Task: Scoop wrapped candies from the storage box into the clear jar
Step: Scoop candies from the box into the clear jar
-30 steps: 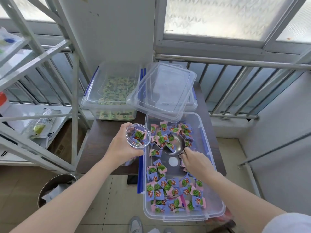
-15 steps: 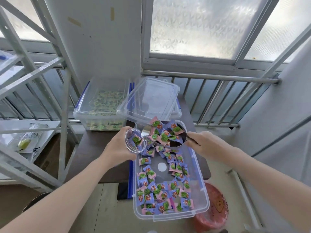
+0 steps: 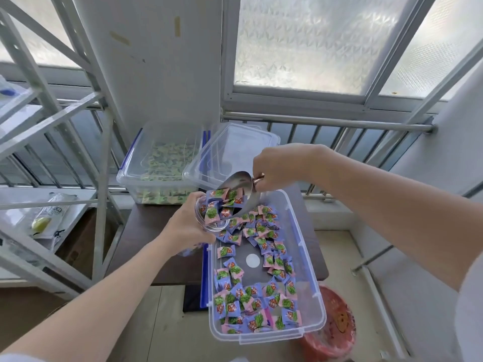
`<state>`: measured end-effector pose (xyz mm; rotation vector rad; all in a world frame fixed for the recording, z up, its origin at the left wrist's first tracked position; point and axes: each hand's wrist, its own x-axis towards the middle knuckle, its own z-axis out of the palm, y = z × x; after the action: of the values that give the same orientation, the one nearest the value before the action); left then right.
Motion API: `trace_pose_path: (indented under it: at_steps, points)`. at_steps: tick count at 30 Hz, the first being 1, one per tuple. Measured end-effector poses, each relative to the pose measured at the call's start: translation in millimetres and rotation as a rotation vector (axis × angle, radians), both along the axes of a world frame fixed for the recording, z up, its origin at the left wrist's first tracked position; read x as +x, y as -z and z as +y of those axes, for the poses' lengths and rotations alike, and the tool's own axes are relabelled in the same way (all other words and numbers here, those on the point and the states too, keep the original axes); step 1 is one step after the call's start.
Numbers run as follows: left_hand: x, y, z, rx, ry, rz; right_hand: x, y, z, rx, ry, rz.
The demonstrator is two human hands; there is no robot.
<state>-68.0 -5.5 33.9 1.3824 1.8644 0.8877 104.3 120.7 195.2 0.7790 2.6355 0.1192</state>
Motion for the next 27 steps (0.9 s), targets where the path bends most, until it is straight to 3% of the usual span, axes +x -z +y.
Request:
trace_pose_path:
  at_steps: [13,27]
  points:
    - [-7,8,0,0.023,-0.19,-0.148,35,8,25,-0.05,0.095,0.103]
    - [-5,-15,3,0.241,-0.275,-0.194,72,15,22,-0.207,0.176,0.351]
